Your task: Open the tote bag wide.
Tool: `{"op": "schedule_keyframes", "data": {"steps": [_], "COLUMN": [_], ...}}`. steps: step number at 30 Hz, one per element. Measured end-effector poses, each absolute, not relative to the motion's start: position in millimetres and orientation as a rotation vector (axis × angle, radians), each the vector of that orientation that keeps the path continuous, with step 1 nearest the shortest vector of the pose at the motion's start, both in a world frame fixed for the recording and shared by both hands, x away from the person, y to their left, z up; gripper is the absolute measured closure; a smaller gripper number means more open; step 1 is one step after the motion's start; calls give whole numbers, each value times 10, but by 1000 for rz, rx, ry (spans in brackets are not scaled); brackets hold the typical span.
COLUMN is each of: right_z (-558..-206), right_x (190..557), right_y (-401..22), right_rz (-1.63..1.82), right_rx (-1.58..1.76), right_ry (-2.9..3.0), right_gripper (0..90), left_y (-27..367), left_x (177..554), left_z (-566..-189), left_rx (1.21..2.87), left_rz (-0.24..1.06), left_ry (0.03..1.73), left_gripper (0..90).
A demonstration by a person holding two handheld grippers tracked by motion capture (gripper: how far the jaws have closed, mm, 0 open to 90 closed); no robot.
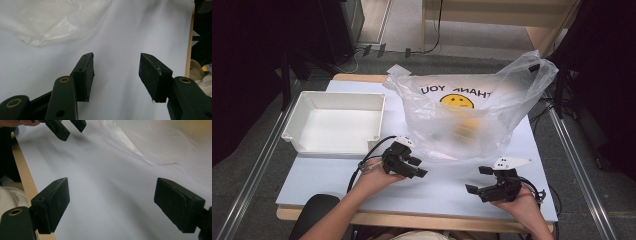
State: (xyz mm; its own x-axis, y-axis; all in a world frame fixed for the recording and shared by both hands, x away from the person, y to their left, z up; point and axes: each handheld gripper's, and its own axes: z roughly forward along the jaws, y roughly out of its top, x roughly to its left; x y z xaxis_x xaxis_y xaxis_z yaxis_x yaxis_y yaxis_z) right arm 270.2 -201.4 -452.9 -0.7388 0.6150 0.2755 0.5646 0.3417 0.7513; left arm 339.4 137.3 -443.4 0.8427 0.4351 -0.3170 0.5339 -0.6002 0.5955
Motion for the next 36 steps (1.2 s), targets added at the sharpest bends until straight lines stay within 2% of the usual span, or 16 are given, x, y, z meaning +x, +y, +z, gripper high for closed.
{"op": "schedule_keyframes", "data": {"steps": [26,36], "right_z": [-4486,-4432], "right_x": [2723,2707], "right_y": [-2116,-2351], "right_rz": [1353,1361], "right_rx": [1127,1145], "right_ry": [2541,2507], "right_gripper": [314,378], "left_y": [1430,1517], "left_x": [3421,3467], "left_z": [-4433,-4370], "left_rx": [2272,2235], "left_rz": [-200,-201], "left_ry": [744,774], "left_gripper": [462,449]}}
